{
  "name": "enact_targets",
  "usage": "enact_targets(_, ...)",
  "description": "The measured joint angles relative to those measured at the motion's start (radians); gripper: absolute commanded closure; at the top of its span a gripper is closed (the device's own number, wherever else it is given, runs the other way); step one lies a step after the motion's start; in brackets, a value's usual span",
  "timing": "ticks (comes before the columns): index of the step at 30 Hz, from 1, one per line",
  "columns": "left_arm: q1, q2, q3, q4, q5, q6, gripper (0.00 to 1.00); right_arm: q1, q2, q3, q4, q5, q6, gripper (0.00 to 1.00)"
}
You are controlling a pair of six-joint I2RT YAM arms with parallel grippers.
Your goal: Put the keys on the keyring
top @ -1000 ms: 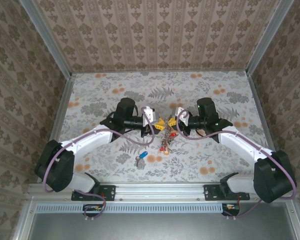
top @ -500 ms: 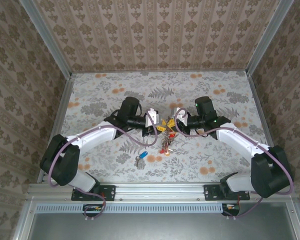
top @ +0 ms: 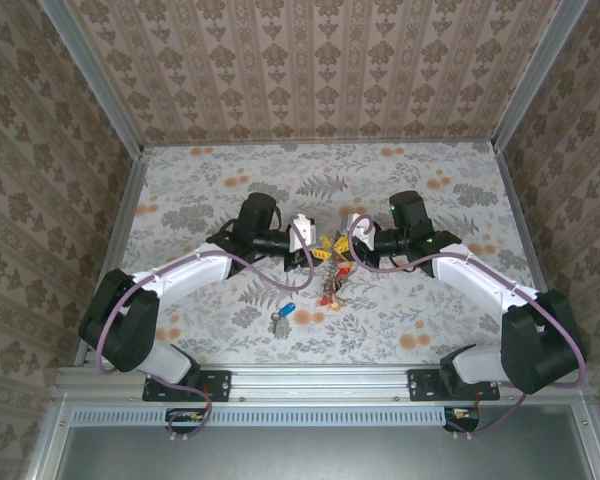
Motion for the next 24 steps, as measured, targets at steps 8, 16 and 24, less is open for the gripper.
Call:
enact_targets(8, 0.001, -0.006, -0.011, 0.043, -0.030, -0.015, 0.73, 0.001, 0.000, 0.000, -0.001, -0.002, -0.003, 1.00)
enact_targets(16, 0.000, 0.001, 0.002, -0.008, -0.021, 0.000, 0.77, 0.001, 0.000, 0.000, -0.001, -0.010, -0.002, 1.00)
enact_targets(24, -0.009, 0.031, 0.051, -0.057, -0.019, 0.025, 0.82, 0.001, 0.000, 0.000, -0.001, -0.023, -0.002, 1.00)
